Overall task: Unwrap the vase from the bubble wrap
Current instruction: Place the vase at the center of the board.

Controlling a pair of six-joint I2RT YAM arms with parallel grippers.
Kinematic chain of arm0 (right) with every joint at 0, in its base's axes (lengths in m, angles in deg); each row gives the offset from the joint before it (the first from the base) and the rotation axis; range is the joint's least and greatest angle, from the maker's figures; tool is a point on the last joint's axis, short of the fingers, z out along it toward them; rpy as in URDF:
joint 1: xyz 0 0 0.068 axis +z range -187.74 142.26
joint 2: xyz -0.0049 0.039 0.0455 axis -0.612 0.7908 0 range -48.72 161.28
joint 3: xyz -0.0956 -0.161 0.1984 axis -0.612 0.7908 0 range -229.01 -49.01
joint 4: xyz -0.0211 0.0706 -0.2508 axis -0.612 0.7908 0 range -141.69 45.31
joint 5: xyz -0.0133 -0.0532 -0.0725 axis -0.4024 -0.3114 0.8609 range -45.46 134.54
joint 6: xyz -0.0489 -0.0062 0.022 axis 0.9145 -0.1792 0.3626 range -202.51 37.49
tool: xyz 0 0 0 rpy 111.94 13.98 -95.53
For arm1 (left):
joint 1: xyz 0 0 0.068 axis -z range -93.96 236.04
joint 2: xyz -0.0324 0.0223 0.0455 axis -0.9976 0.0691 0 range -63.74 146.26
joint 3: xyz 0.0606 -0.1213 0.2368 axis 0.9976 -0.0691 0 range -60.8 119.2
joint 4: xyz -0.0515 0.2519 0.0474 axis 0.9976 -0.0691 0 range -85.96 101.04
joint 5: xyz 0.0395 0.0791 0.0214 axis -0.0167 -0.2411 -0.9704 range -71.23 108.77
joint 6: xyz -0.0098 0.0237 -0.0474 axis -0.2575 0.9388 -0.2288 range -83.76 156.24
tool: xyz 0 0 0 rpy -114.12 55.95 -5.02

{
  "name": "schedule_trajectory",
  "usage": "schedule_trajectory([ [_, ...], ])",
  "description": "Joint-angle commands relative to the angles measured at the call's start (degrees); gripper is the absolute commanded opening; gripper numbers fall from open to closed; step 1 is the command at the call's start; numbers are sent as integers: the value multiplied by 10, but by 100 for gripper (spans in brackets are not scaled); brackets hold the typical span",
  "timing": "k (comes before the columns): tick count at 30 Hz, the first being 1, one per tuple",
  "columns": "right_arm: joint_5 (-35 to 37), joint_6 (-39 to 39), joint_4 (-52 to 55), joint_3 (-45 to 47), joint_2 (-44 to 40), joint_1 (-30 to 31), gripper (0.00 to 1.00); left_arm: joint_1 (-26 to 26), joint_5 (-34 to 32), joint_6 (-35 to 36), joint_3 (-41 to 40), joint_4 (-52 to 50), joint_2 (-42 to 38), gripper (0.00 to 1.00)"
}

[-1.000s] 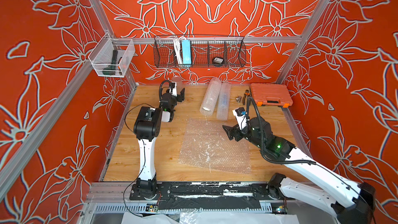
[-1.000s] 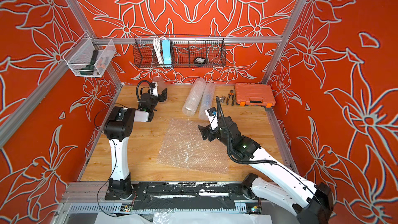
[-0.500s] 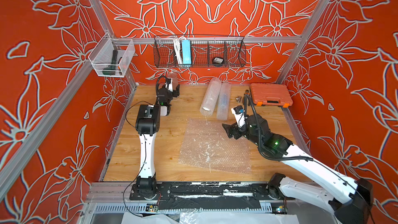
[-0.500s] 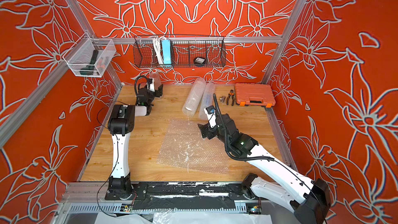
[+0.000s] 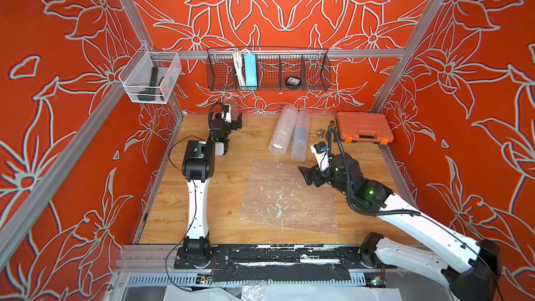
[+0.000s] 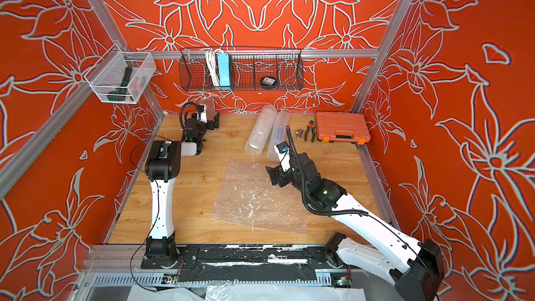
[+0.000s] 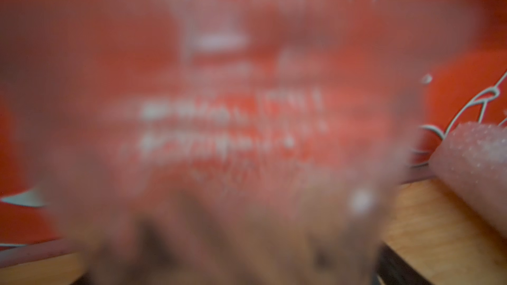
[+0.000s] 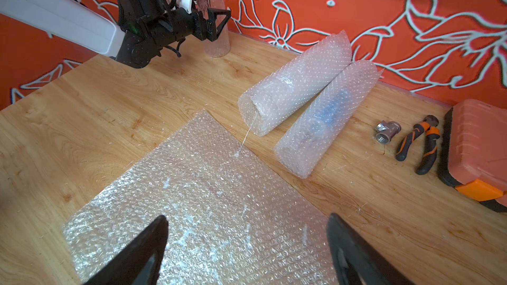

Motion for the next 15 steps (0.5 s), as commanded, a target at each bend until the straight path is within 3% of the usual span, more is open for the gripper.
schedule_trajectory([
  [1, 7, 2, -1, -14, -3, -2, 91, -3, 4, 10, -13, 23, -10, 97],
  [15, 6, -8, 4, -3, -19, -3, 91, -3, -27, 10, -75, 34, -54, 98],
])
